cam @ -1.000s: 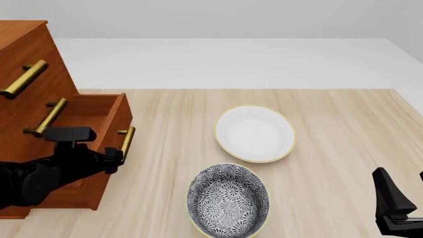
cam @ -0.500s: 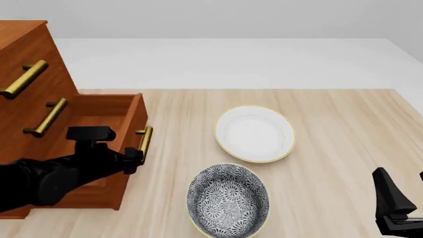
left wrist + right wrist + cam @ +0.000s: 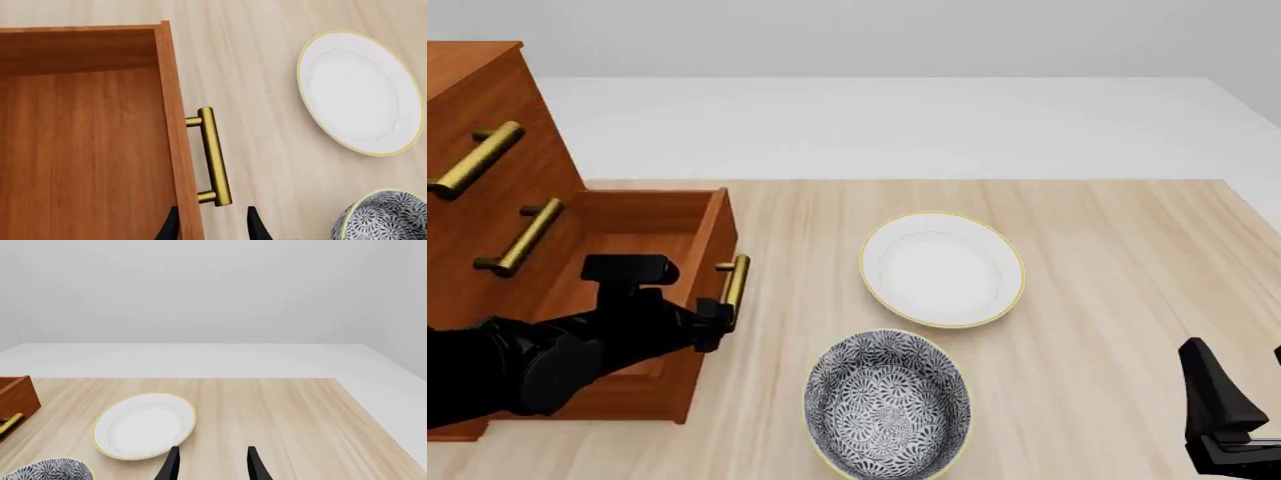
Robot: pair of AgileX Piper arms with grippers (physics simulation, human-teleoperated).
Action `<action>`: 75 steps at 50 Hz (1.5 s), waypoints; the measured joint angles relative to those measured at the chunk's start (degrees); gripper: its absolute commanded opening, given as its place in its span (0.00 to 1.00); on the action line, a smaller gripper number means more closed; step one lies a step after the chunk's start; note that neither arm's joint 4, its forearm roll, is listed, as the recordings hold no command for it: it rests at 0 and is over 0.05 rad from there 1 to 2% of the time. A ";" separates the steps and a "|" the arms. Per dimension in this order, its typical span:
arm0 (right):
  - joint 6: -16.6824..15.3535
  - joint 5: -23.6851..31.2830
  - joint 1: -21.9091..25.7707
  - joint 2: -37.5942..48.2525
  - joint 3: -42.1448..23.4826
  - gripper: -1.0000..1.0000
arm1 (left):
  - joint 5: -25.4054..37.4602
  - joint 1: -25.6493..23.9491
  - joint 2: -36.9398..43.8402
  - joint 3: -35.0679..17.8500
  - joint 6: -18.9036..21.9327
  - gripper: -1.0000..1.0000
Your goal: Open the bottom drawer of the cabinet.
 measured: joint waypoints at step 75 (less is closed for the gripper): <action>0.00 0.00 0.00 0.00 0.00 1.00 | 18.87 -4.95 -22.58 -10.39 -3.86 1.00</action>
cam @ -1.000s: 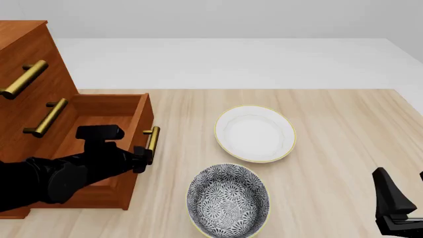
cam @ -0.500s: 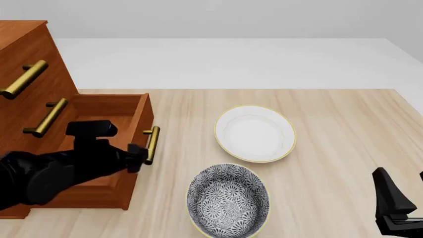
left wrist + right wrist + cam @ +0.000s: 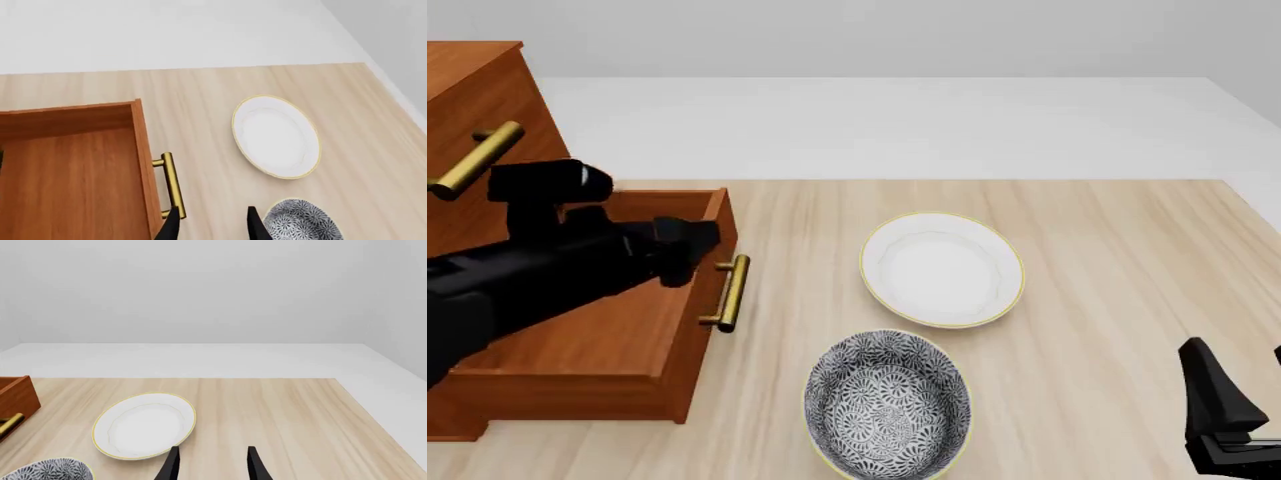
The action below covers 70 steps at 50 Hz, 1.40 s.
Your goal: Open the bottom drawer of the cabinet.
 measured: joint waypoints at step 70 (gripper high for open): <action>0.00 0.00 0.00 0.00 0.00 1.00 | 26.99 15.09 -35.64 -13.97 1.13 1.00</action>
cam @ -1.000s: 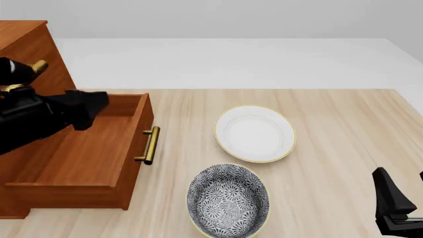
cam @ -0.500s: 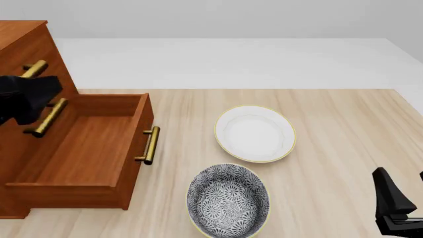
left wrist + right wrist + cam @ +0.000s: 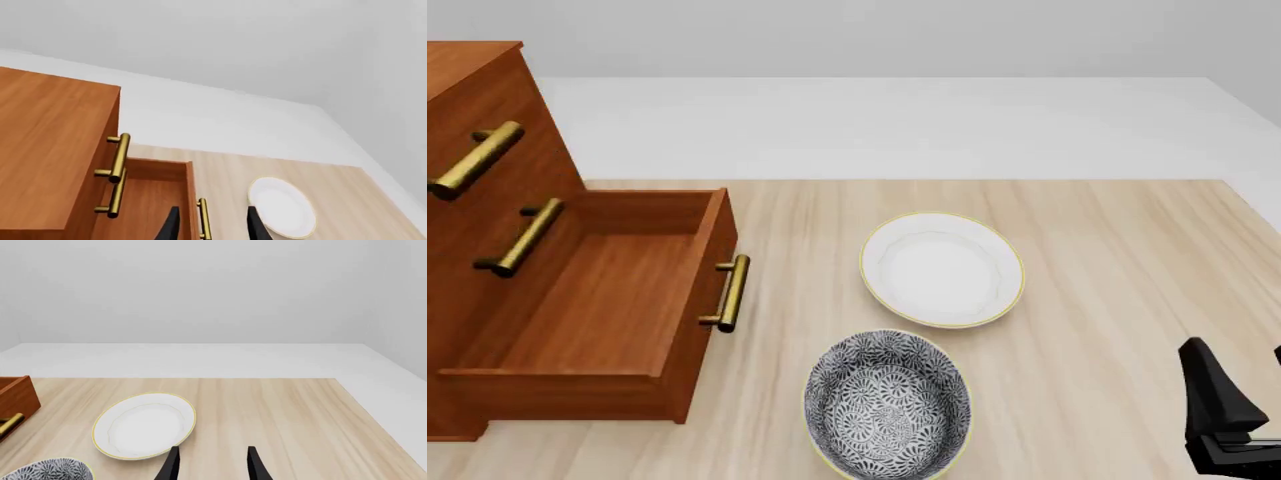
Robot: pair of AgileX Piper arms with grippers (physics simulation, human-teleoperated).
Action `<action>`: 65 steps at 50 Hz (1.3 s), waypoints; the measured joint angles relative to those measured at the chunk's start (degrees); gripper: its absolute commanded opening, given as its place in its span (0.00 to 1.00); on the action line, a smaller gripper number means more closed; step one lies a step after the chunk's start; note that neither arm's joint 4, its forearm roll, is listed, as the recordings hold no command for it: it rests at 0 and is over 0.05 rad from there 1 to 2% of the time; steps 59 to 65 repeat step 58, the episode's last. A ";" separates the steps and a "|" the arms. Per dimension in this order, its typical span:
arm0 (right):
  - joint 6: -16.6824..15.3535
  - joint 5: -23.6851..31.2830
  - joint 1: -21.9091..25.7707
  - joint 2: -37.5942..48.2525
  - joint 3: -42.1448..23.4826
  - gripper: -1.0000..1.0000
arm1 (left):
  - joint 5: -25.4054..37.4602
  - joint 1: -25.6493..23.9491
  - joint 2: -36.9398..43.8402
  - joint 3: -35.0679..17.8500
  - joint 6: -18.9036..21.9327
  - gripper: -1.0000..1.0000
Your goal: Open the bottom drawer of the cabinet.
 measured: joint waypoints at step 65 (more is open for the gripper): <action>0.00 0.00 0.00 0.00 0.00 1.00 | 11.39 0.39 -20.78 -6.46 -5.13 1.00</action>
